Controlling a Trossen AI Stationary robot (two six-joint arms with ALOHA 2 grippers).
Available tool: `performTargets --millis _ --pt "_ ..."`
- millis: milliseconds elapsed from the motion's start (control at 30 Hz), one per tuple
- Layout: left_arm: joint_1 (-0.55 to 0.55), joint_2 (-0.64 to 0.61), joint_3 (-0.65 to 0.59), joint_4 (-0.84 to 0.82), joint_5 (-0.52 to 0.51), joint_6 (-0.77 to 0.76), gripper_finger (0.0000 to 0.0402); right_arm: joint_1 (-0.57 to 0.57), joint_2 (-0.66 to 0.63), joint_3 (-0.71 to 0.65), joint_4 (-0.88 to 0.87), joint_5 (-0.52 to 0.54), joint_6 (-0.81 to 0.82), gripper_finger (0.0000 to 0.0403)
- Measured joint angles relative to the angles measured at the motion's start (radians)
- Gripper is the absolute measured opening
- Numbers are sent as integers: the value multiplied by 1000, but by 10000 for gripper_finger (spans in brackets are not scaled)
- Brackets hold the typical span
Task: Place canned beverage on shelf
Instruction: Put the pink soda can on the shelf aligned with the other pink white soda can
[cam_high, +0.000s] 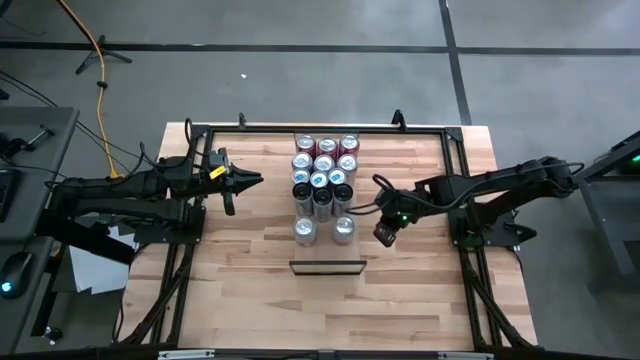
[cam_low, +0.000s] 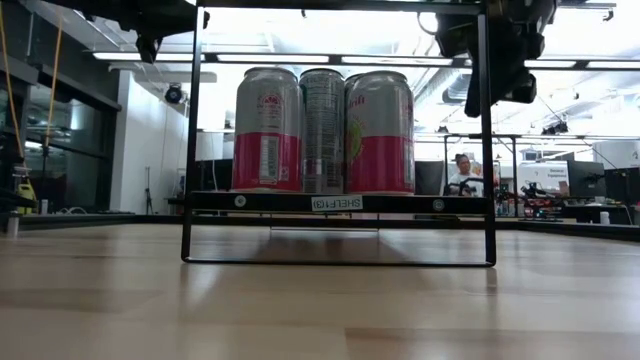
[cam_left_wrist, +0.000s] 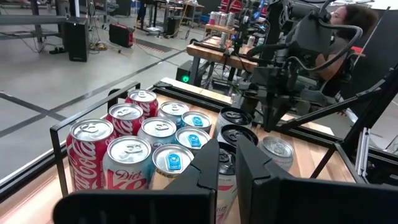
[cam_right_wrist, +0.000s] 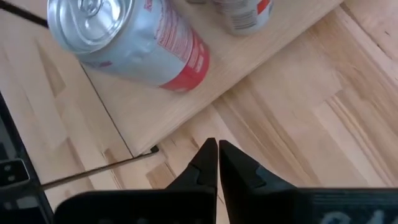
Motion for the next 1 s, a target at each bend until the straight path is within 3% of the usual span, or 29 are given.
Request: performTargets --millis 500,667,833,1000 --pt "0 0 0 0 0 0 0 36 -29 -58 -32 -41 -96 0" --pt "0 0 0 0 -1 -4 0 59 -125 -201 133 -54 -19 0" --pt "0 0 0 1 -11 -7 0 62 -223 -347 433 -52 56 0" --pt "0 0 0 0 -11 -7 0 62 -237 -395 649 -24 -102 0"
